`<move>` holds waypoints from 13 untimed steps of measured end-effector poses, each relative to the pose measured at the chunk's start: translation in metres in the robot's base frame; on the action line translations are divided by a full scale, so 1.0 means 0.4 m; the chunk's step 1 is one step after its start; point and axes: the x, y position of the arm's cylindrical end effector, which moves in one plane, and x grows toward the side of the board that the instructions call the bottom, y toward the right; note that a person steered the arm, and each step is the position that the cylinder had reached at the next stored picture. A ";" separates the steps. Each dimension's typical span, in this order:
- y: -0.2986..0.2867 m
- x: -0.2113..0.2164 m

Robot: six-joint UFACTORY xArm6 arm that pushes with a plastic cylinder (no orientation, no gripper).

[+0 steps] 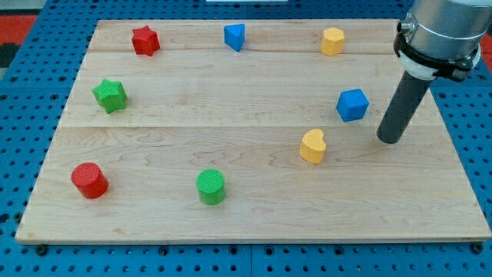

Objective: Move your arm towards the red circle

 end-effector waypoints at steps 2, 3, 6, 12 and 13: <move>0.000 0.091; 0.000 0.253; -0.240 0.373; -0.896 0.207; -0.907 0.313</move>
